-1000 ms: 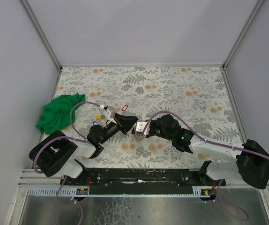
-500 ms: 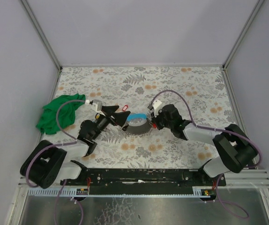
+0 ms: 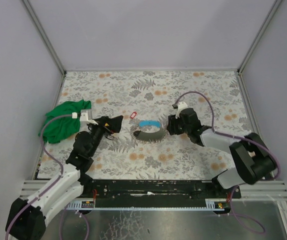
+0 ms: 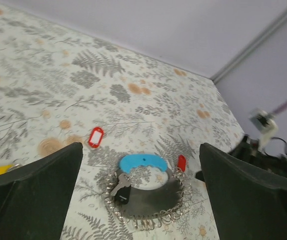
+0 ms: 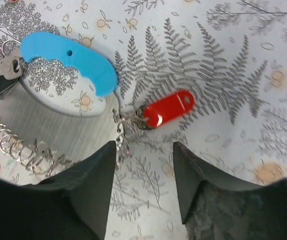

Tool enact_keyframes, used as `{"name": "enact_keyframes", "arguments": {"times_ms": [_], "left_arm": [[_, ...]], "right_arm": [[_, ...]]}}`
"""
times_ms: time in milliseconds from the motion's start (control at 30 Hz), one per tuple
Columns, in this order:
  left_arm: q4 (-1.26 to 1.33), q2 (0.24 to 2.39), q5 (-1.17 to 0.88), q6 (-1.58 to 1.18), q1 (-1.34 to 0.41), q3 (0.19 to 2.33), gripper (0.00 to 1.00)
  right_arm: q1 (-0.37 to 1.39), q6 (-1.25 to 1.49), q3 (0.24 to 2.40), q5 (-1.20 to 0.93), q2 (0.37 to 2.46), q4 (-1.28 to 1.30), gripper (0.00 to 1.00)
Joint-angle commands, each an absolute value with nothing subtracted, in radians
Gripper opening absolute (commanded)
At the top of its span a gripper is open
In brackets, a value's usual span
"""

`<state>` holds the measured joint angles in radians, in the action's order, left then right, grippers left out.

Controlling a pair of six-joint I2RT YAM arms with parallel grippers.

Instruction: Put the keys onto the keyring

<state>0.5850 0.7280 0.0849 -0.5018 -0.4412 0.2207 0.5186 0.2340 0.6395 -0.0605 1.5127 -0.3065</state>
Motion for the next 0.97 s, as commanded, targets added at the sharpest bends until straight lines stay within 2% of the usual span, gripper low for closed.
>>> {"name": "enact_keyframes", "arguments": {"times_ms": [0, 100, 167, 367, 567, 733, 933], "left_arm": [[0.206, 0.614, 0.246, -0.537, -0.434, 0.32, 1.0], [0.113, 0.533, 0.276, -0.524, -0.433, 0.325, 1.0], [0.102, 0.475, 0.282, -0.513, -0.435, 0.302, 1.0], [0.045, 0.35, 0.326, -0.528, -0.436, 0.266, 1.0], [0.004, 0.339, 0.364, -0.543, -0.436, 0.25, 1.0], [-0.002, 0.345, 0.377, -0.551, -0.436, 0.253, 1.0], [-0.002, 0.354, 0.37, -0.552, -0.436, 0.259, 1.0]], "right_arm": [[0.515, 0.28, 0.594, 0.03, 1.322, -0.251, 0.6], [0.515, 0.275, 0.539, 0.099, 1.164, -0.208, 0.72], [0.515, 0.269, 0.489, 0.159, 1.039, -0.187, 0.99], [0.514, 0.253, 0.341, 0.358, 0.662, -0.139, 0.99], [0.516, 0.278, 0.182, 0.512, 0.418, -0.223, 0.99], [0.515, 0.278, 0.149, 0.528, 0.346, -0.233, 0.99], [0.515, 0.276, 0.161, 0.526, 0.397, -0.239, 0.99]]}}
